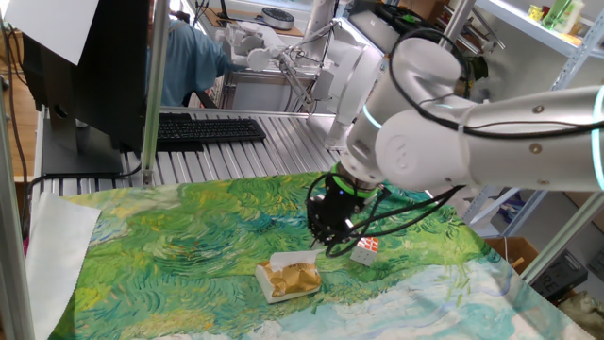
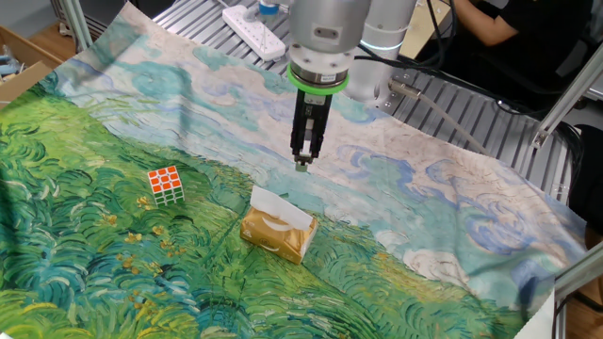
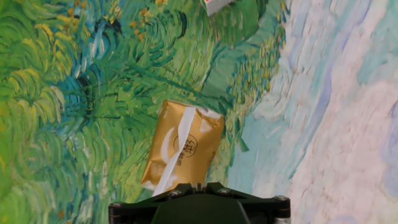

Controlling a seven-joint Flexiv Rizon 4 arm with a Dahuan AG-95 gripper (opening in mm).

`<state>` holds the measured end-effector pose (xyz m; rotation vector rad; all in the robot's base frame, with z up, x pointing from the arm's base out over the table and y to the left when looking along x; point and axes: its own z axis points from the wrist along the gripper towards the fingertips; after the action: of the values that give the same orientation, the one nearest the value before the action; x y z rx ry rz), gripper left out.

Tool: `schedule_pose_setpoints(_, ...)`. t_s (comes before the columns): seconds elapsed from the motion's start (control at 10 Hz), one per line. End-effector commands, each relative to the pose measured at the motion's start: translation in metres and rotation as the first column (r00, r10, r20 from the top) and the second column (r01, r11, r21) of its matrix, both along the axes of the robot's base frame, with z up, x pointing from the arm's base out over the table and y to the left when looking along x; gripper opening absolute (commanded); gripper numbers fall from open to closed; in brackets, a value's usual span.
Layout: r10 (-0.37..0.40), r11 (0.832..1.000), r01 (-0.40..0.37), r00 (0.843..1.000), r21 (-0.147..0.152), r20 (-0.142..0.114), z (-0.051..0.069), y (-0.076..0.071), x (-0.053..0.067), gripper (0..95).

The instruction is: Pull out a napkin

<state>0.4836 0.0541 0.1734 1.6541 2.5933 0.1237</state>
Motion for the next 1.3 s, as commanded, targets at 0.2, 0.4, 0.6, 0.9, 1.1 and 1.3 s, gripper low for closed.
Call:
schedule_pose_setpoints(0.2,-0.068,0.998,0.067,0.997,0.020,0.030,-0.008,-0.001,0.005,0.0)
schedule_pose_setpoints(0.4,-0.170,0.985,0.168,0.985,0.039,0.043,-0.013,-0.004,0.008,0.0)
schedule_pose_setpoints(0.6,-0.183,0.983,0.181,0.982,0.040,0.041,-0.016,-0.008,0.011,0.0)
schedule_pose_setpoints(0.9,-0.273,0.961,0.271,0.961,0.056,0.035,-0.022,-0.021,0.017,0.0)
schedule_pose_setpoints(1.1,-0.296,0.954,0.294,0.955,0.058,0.033,-0.022,-0.021,0.017,0.0)
schedule_pose_setpoints(1.3,-0.291,0.956,0.289,0.956,0.058,0.033,-0.023,-0.021,0.017,0.0)
